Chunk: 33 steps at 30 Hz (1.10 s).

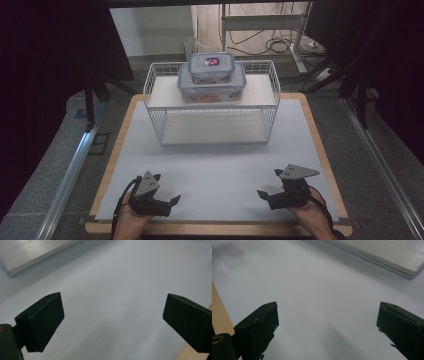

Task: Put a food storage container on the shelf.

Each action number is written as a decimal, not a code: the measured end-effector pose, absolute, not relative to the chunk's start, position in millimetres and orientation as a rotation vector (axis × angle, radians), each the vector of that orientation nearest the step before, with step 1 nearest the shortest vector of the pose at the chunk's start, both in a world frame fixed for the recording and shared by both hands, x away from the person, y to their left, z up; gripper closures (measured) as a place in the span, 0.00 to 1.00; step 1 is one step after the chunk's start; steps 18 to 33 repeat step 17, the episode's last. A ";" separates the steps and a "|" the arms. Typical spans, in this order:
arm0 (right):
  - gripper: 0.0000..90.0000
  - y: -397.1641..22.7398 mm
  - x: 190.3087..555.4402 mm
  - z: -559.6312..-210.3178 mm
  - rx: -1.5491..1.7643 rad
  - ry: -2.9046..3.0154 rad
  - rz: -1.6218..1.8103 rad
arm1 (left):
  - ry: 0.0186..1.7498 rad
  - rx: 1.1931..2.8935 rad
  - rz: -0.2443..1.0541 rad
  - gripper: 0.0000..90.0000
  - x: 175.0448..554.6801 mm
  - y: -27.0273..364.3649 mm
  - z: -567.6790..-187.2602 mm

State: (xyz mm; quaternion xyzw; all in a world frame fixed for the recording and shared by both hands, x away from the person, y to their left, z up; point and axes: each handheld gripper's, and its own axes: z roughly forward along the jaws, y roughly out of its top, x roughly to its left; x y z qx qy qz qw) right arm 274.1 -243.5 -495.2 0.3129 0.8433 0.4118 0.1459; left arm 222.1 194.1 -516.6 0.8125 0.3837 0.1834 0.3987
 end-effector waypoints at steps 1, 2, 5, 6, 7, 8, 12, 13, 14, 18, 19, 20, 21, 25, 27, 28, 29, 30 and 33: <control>0.04 -244.4 273.5 -496.8 0.904 2.429 1.172 | 0.971 2.057 0.464 0.04 222.1 194.1 -516.6; 0.04 -244.4 273.5 -496.8 0.904 2.429 1.172 | 0.982 2.053 0.459 0.04 222.0 195.4 -518.1; 0.04 -247.5 272.9 -500.7 0.908 2.437 1.148 | 1.009 2.059 0.448 0.04 223.0 199.2 -521.9; 0.04 -248.5 273.0 -502.7 0.919 2.444 1.148 | 1.023 2.063 0.443 0.04 224.4 200.4 -523.9; 0.04 -248.7 273.3 -503.5 0.922 2.447 1.146 | 1.023 2.063 0.443 0.04 224.4 200.4 -523.9; 0.04 -248.5 273.7 -504.3 0.924 2.450 1.143 | 1.032 2.070 0.433 0.04 225.4 201.3 -525.8; 0.04 -247.7 274.6 -506.5 0.923 2.464 1.133 | 1.047 2.078 0.430 0.04 226.5 202.4 -527.9; 0.04 -247.3 274.7 -507.4 0.921 2.471 1.123 | 1.053 2.076 0.428 0.03 227.1 203.4 -528.2; 0.04 -247.3 274.7 -507.5 0.921 2.472 1.119 | 1.054 2.075 0.427 0.03 227.4 203.9 -528.0; 0.04 -248.2 275.5 -507.8 0.933 2.471 1.121 | 1.058 2.071 0.427 0.03 227.8 204.1 -528.1; 0.04 -248.2 275.5 -507.8 0.933 2.471 1.121 | 1.058 2.071 0.427 0.03 227.8 204.1 -528.1; 0.04 -248.2 275.5 -507.8 0.933 2.471 1.121 | 1.058 2.071 0.427 0.03 227.8 204.1 -528.1; 0.04 -248.2 275.5 -507.8 0.933 2.471 1.121 | 1.058 2.071 0.427 0.03 227.8 204.1 -528.1; 0.04 -248.2 275.5 -507.8 0.933 2.471 1.121 | 1.058 2.071 0.427 0.03 227.8 204.1 -528.1; 0.04 -248.2 275.5 -507.8 0.933 2.471 1.121 | 1.058 2.071 0.427 0.03 227.8 204.1 -528.1; 0.04 -248.2 275.5 -507.8 0.933 2.471 1.121 | 1.058 2.071 0.427 0.03 227.8 204.1 -528.1; 0.04 -248.2 275.5 -507.8 0.933 2.471 1.121 | 1.058 2.071 0.427 0.03 227.8 204.1 -528.1; 0.04 -248.2 275.5 -507.8 0.933 2.471 1.121 | 1.058 2.071 0.427 0.03 227.8 204.1 -528.1; 0.04 -248.2 275.5 -507.8 0.933 2.471 1.121 | 1.058 2.071 0.427 0.03 227.8 204.1 -528.1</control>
